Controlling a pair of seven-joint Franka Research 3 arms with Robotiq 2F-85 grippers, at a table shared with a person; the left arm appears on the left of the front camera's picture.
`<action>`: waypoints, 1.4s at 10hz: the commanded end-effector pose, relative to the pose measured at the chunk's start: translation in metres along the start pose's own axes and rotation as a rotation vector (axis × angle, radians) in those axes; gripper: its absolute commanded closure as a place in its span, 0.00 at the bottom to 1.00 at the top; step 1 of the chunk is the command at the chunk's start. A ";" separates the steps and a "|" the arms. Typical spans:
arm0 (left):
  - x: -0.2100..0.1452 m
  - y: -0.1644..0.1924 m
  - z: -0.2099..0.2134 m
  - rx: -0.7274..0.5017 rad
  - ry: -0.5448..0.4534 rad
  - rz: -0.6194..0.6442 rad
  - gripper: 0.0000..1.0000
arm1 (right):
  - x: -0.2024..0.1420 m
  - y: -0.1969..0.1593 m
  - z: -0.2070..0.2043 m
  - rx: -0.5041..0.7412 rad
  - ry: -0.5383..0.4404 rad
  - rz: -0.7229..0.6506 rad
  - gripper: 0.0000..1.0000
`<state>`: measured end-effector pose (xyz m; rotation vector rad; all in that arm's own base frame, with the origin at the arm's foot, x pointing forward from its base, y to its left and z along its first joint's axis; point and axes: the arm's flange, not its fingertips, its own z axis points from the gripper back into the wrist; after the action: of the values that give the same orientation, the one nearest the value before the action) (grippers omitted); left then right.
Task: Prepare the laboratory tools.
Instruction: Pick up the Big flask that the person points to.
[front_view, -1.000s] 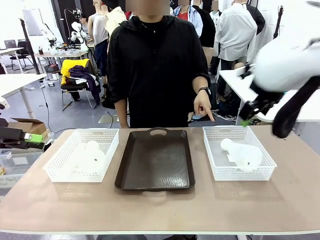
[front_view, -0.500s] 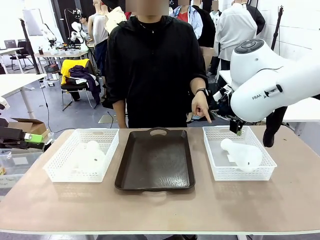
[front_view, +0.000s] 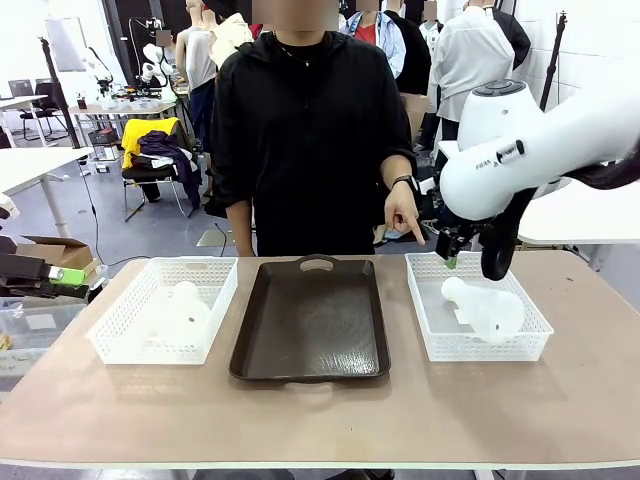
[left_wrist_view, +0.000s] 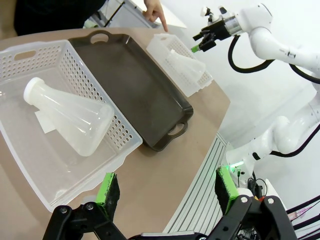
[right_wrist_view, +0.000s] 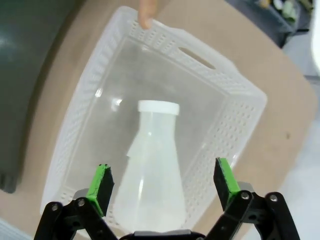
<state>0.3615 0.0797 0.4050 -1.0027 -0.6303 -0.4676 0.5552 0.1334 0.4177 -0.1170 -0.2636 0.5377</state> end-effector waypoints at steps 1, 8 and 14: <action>-0.001 -0.001 0.001 -0.004 0.000 -0.003 0.00 | 0.007 -0.013 -0.006 0.070 0.034 -0.007 0.00; -0.001 -0.001 0.001 -0.004 0.000 -0.003 0.00 | 0.010 -0.020 -0.064 0.111 0.086 0.005 0.00; -0.001 -0.001 0.001 -0.004 0.000 -0.003 0.00 | 0.032 -0.030 -0.091 0.119 0.117 -0.002 0.00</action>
<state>0.3616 0.0799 0.4051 -1.0023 -0.6305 -0.4673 0.6110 0.1190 0.3433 -0.0423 -0.1418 0.5287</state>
